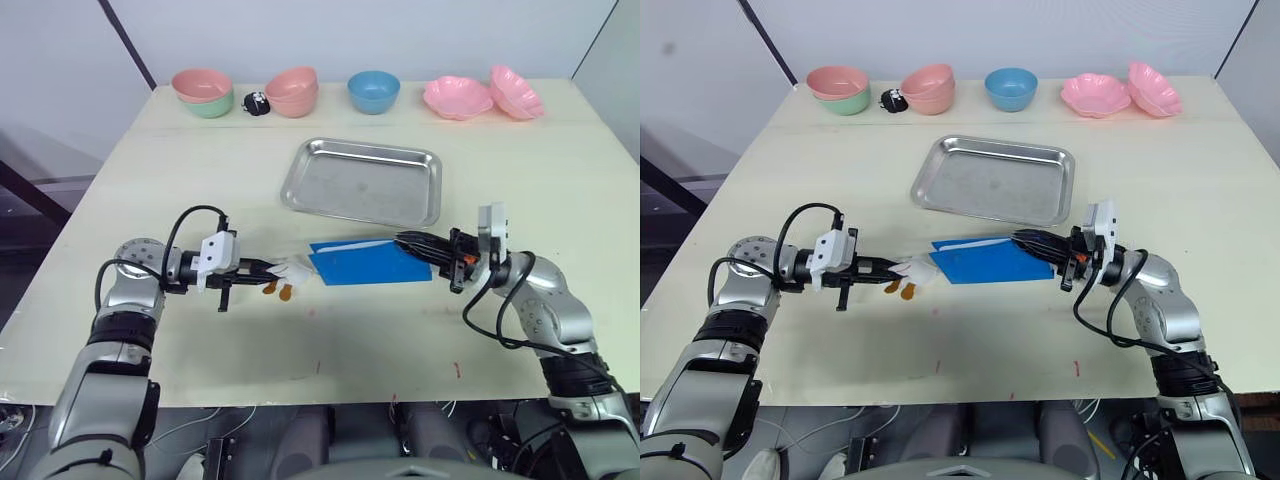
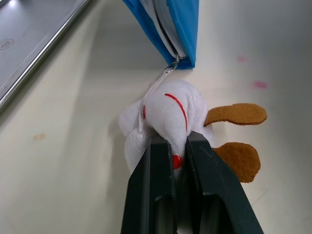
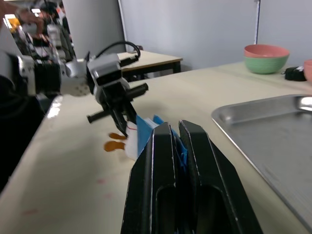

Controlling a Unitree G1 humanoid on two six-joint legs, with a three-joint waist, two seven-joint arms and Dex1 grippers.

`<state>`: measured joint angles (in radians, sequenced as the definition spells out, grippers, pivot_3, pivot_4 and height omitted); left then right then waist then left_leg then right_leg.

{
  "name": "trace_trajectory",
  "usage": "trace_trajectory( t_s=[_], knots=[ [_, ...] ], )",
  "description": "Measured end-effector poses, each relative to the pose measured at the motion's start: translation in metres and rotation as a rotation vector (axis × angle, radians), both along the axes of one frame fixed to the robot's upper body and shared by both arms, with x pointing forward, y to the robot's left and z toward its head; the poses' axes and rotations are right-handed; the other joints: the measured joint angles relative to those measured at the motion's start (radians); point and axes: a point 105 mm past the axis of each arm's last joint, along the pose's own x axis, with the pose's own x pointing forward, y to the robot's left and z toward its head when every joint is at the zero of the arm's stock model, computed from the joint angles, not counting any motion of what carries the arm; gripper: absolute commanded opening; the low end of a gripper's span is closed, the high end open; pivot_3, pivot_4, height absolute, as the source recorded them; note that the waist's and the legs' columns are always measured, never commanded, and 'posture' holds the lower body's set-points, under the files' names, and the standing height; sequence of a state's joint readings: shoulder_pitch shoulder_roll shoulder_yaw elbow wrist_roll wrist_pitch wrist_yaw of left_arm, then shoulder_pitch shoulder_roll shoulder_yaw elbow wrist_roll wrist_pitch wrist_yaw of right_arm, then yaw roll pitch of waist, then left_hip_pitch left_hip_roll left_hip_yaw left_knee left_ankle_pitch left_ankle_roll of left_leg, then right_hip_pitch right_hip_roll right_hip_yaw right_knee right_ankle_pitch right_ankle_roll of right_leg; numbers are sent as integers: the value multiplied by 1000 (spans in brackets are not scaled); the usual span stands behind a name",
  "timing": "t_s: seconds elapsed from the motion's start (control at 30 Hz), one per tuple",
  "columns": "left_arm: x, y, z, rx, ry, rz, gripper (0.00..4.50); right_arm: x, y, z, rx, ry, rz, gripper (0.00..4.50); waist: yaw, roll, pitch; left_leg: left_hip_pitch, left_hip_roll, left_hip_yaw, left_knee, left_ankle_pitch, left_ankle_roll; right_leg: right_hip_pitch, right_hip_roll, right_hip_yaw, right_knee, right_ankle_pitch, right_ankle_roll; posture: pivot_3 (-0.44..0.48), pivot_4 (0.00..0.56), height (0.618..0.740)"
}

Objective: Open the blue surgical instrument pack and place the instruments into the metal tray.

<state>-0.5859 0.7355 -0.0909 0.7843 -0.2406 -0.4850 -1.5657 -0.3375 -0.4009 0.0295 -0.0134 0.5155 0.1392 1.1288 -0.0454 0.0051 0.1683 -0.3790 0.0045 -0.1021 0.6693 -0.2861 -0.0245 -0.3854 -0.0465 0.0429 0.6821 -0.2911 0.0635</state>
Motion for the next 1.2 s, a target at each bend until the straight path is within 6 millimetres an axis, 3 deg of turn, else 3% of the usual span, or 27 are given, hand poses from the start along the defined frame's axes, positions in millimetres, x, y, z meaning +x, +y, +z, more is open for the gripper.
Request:
trace_trajectory(
  t_s=[0.17,0.2,0.27,0.3,0.33,0.47,0.6,0.83,1.0,1.2],
  knots=[
    [-1,1,-1,8,2,-1,16,-2,-5,-12,-20,4,-8,0,-2,0,0,1,1,0,0,0,0,0,1,0,1,0,0,0,150,740],
    [-1,1,-1,9,1,-2,651,-2,-5,-13,-22,0,-6,0,-2,1,0,1,1,0,0,0,0,0,1,0,1,0,0,0,150,740],
    [-1,2,-2,14,5,-1,896,-3,-5,-13,-25,-3,-1,0,-2,1,0,1,1,0,0,0,0,0,1,0,1,0,0,0,150,740],
    [-1,2,-3,18,8,0,1560,-3,-5,-13,-26,-3,1,0,-2,1,0,1,1,0,0,0,0,0,1,0,1,0,0,0,150,740],
    [-1,2,-3,21,10,-1,1529,-3,-5,-13,-26,-3,3,0,-2,1,0,1,1,0,0,0,0,0,1,0,1,0,0,0,150,740],
    [-8,11,-3,90,70,-13,2767,-2,-6,-18,-32,17,1,0,-10,1,0,1,1,0,-1,0,0,0,1,1,1,0,0,0,150,740],
    [-14,14,-2,101,130,-22,4445,-2,-5,-19,-36,20,7,0,-18,1,0,0,1,0,-1,0,0,-1,1,1,0,0,0,0,150,740],
    [-22,20,15,80,205,-18,4445,-2,-5,-19,-36,20,6,0,-18,-1,1,-1,1,0,-1,0,0,-2,1,1,0,0,0,0,150,740],
    [-21,7,45,-65,265,-24,4445,-3,-6,-21,-35,27,1,0,-18,-1,2,-2,1,0,-1,0,0,-2,1,1,0,0,0,0,150,740],
    [-16,-4,62,-202,318,-21,4445,-3,-6,-21,-36,26,2,0,-19,-2,2,-2,1,0,-1,0,0,-2,2,1,0,0,0,0,150,740]
  ],
)
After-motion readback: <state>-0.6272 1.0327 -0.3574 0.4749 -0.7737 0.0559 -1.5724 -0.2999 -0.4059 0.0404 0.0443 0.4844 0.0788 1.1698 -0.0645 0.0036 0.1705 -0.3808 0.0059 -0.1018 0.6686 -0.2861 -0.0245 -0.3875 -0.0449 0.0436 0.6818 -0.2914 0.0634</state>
